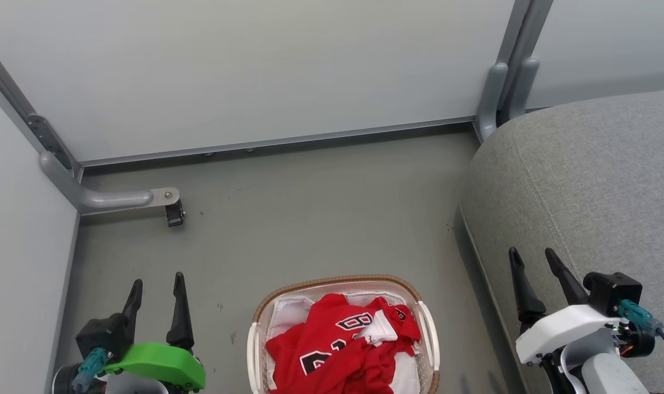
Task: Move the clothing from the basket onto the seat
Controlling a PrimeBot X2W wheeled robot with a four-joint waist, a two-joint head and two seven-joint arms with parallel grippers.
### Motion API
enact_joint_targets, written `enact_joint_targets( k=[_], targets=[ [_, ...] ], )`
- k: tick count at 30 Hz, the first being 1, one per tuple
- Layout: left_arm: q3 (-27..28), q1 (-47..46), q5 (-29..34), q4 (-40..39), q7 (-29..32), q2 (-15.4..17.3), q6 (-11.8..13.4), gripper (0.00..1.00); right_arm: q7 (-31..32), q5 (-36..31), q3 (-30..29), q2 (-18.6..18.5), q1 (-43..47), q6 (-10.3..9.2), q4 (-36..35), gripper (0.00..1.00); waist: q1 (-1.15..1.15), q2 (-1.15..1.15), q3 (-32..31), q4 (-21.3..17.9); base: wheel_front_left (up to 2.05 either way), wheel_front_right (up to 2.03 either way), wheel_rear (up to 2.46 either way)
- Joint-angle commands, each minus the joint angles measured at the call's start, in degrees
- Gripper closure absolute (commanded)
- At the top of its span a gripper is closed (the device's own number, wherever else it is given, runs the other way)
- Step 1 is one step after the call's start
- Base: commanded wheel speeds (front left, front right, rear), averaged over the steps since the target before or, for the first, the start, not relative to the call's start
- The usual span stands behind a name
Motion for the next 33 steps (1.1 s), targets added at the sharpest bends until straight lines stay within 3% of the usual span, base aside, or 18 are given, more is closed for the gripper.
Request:
enact_joint_targets(
  k=[1, 20, 33],
  targets=[
    [0.0, 0.6, 1.2, -0.3, -0.5, 0.4, 0.0, 0.0, -0.5, -1.2, 0.0, -0.3, -0.5, 0.02, 0.1, 0.0, 0.0, 0.0, 0.1, 0.1, 0.0, 0.0, 0.0],
    [-1.1, 1.0, 7.1, 0.9, -2.4, 0.5, 0.2, 0.0, -2.5, -7.5, -0.4, 0.8, -0.8, 0.01, 0.8, 0.0, 0.0, 0.0, 1.3, -0.2, 0.0, 0.0, 0.0],
    [-8.1, -5.9, 6.4, 4.7, -2.5, 0.5, 0.1, 0.0, -2.6, -6.3, 2.7, 0.6, -7.9, 0.01, -4.3, 0.0, 0.0, 0.0, 13.0, -4.7, 0.0, 0.0, 0.0]
  ],
)
